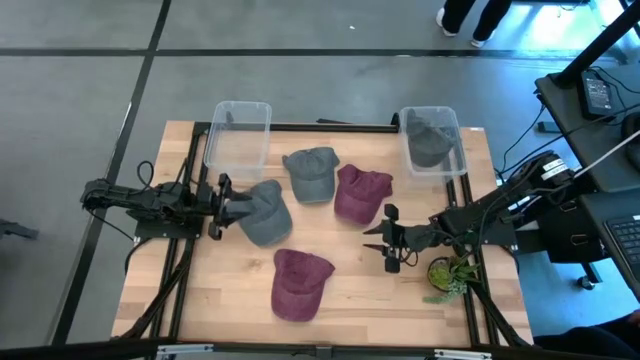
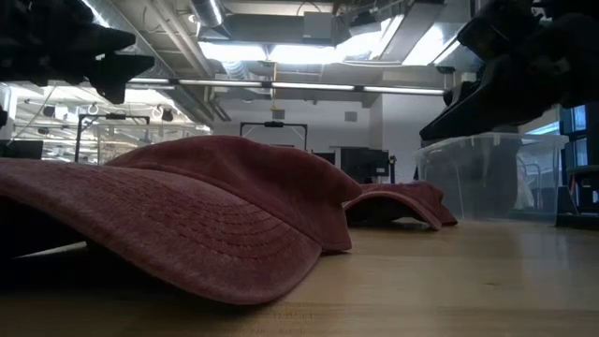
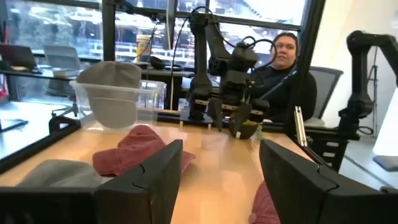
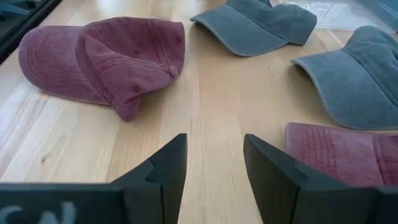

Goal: Pick & Place hat
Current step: Put the bottom red cap into the left transparent bin

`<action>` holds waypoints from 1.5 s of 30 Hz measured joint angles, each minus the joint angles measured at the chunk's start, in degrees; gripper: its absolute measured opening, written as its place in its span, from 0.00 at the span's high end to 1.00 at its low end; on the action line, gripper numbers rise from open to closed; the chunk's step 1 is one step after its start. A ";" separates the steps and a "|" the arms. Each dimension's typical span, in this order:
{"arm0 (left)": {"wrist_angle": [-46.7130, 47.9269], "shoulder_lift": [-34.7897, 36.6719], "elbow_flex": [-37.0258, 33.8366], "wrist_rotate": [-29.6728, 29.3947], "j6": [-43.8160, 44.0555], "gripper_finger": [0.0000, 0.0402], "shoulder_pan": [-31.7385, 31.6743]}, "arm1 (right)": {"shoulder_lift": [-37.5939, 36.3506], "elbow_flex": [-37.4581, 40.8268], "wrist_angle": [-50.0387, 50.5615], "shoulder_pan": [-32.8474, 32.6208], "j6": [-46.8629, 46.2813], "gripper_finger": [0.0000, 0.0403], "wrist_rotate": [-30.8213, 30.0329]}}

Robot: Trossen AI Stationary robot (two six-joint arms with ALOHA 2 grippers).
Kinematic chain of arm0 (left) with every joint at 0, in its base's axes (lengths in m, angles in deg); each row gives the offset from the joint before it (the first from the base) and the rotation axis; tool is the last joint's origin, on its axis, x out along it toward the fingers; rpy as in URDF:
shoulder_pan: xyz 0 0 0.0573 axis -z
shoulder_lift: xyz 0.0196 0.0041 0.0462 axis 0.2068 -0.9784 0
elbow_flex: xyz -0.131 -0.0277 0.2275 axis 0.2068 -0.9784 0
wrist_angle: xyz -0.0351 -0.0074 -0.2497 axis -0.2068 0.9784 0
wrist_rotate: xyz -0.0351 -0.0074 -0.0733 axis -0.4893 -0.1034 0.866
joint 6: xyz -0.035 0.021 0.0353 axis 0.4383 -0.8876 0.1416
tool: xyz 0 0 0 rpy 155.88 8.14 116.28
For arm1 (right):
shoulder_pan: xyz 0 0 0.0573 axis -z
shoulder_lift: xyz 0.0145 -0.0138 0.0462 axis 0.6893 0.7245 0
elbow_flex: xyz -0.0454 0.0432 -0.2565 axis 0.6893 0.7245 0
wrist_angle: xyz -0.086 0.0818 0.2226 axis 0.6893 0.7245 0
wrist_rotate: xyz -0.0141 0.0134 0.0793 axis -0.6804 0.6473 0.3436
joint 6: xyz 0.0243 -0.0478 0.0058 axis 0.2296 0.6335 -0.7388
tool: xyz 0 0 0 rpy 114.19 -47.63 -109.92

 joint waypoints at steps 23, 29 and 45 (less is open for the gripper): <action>-10.42 -41.23 15.71 4.24 -1.03 0.58 0.26 | -0.02 -0.04 0.45 6.37 1.77 0.61 -0.50; -10.40 -55.66 23.55 6.43 -4.67 0.58 0.28 | -0.02 -0.04 1.01 8.46 1.79 0.61 -0.50; -10.34 -64.11 26.47 7.99 -5.30 0.57 0.28 | -0.02 -0.07 2.12 8.81 2.22 0.61 -0.42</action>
